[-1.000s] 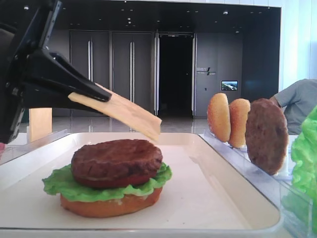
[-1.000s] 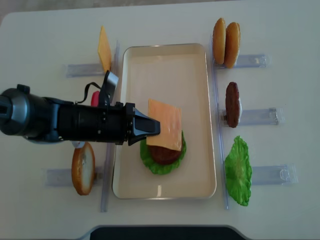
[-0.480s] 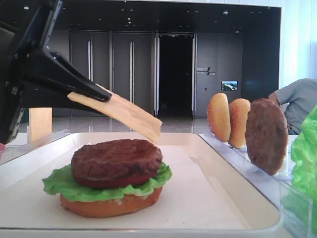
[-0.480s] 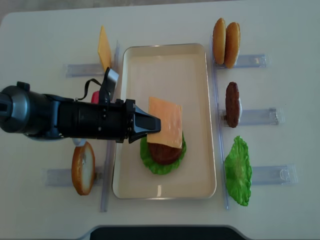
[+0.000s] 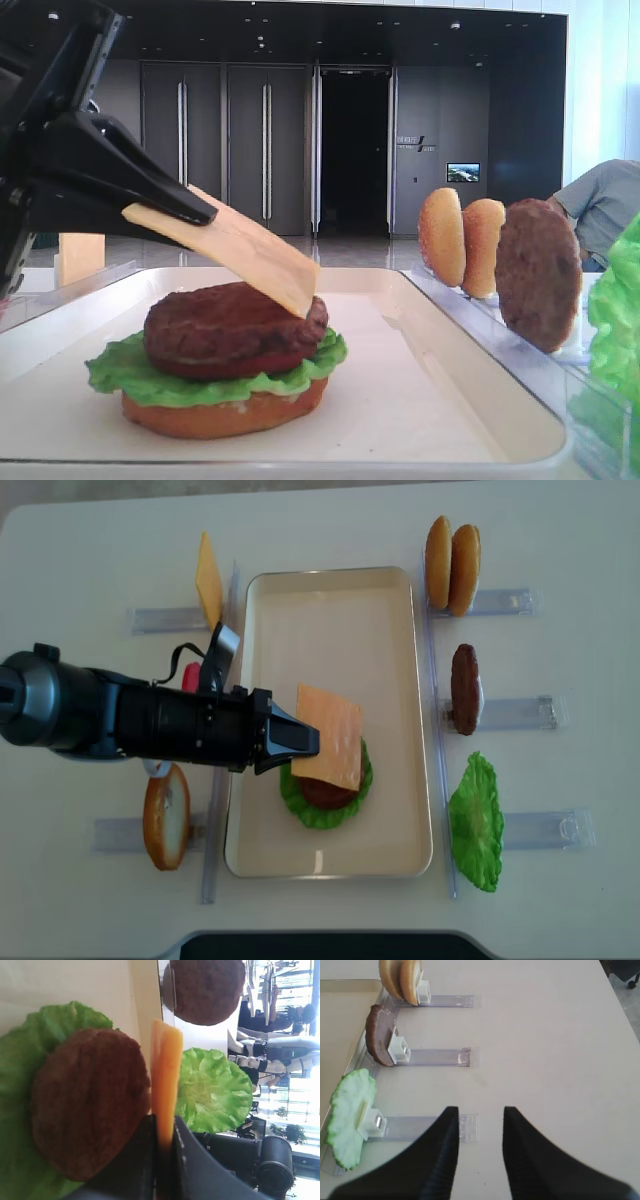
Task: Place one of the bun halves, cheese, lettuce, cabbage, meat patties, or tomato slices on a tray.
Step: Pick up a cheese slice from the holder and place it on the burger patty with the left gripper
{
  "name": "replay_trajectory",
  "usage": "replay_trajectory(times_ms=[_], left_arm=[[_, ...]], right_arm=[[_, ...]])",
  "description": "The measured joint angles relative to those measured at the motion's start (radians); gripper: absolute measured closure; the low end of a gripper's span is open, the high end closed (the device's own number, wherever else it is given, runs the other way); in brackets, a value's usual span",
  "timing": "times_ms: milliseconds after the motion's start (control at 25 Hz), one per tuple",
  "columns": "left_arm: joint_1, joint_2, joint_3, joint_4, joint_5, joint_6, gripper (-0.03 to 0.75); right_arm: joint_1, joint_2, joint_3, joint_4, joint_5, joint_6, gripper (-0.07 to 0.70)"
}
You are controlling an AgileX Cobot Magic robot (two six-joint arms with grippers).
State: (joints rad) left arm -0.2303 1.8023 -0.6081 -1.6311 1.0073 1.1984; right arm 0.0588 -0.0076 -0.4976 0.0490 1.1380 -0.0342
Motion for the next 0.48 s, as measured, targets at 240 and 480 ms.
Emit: replay_trajectory(times_ms=[240,480], left_arm=[[0.000,0.000,0.000,0.004,-0.003,-0.003,0.685],[0.000,0.000,0.000,0.040,-0.003,-0.004,0.593]], right_arm=[[0.000,0.000,0.000,0.000,0.000,0.000,0.390],[0.000,0.000,0.000,0.000,0.000,0.000,0.390]])
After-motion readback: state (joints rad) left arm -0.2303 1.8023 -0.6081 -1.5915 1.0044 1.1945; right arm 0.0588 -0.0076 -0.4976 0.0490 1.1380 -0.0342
